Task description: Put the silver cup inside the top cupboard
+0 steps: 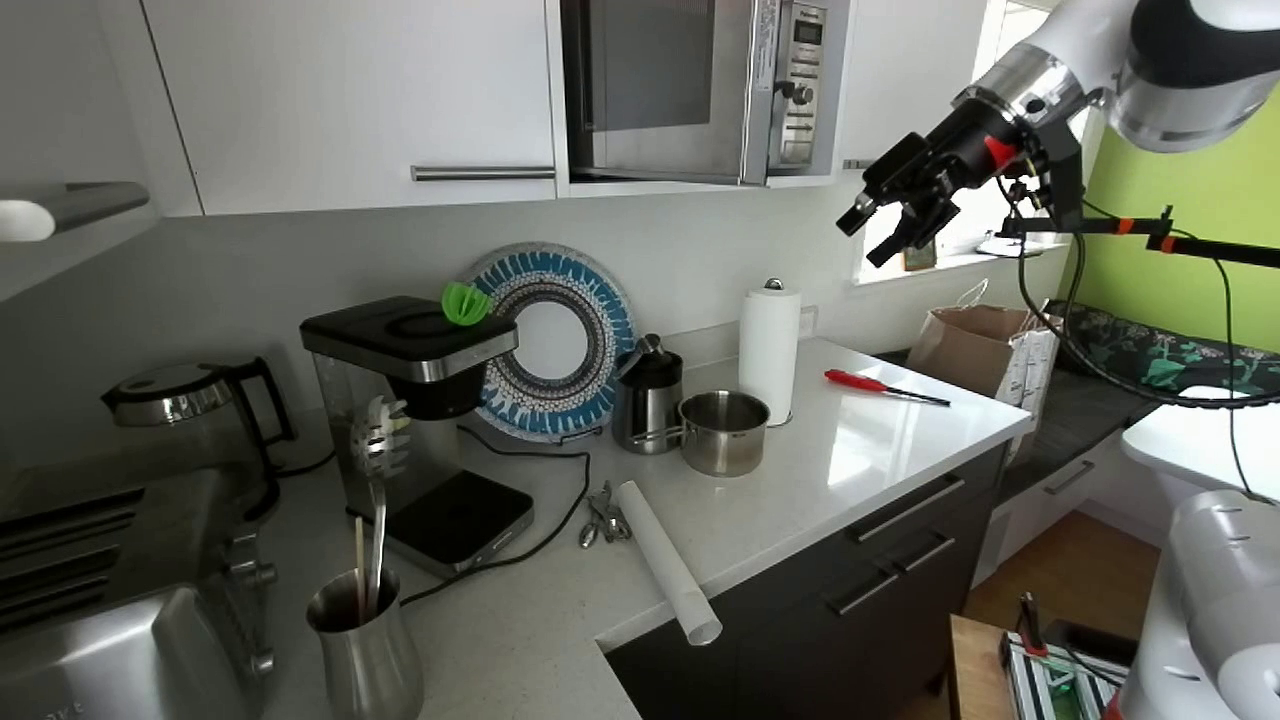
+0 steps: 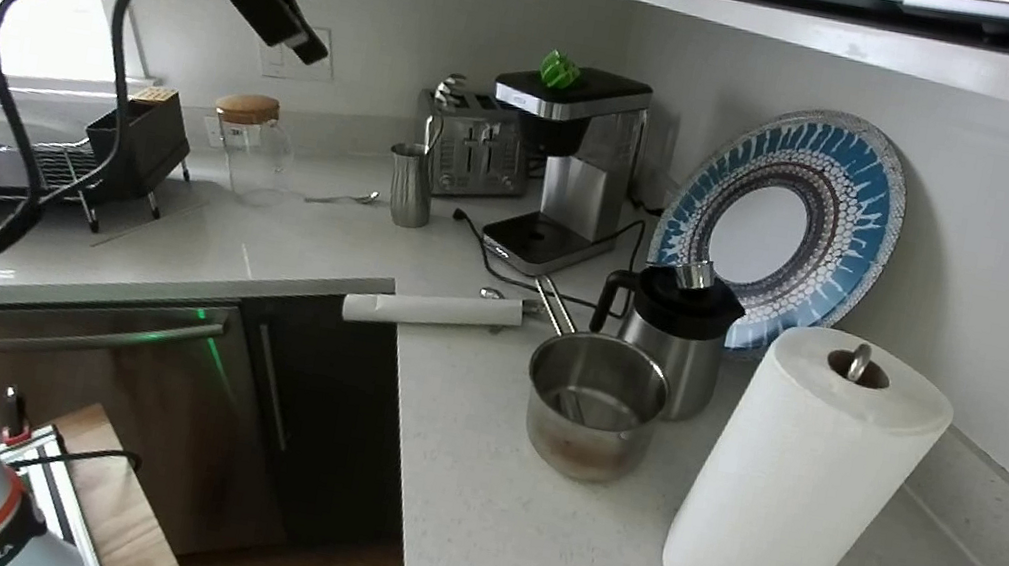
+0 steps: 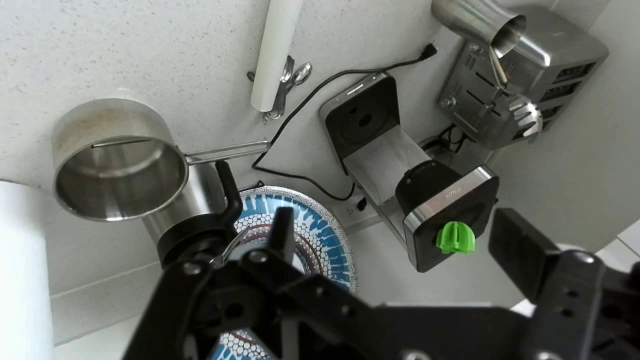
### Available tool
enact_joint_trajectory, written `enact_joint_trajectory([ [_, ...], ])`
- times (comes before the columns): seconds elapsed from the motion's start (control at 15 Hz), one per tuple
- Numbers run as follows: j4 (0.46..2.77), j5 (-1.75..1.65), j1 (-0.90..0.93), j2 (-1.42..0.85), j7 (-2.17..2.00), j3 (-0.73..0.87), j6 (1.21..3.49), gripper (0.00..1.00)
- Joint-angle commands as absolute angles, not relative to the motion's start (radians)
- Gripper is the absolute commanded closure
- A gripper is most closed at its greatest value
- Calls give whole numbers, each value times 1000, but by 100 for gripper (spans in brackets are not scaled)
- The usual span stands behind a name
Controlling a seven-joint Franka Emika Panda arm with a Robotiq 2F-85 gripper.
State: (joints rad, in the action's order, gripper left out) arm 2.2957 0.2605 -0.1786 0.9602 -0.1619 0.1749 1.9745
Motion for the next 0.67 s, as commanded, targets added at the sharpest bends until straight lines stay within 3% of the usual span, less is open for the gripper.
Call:
enact_joint_trajectory([
  [0.0, 2270, 261, -184, 957, -161, 180, 1956, 0],
  [0.6, 2196, 477, -97, 950, -193, 171, 1957, 0],
])
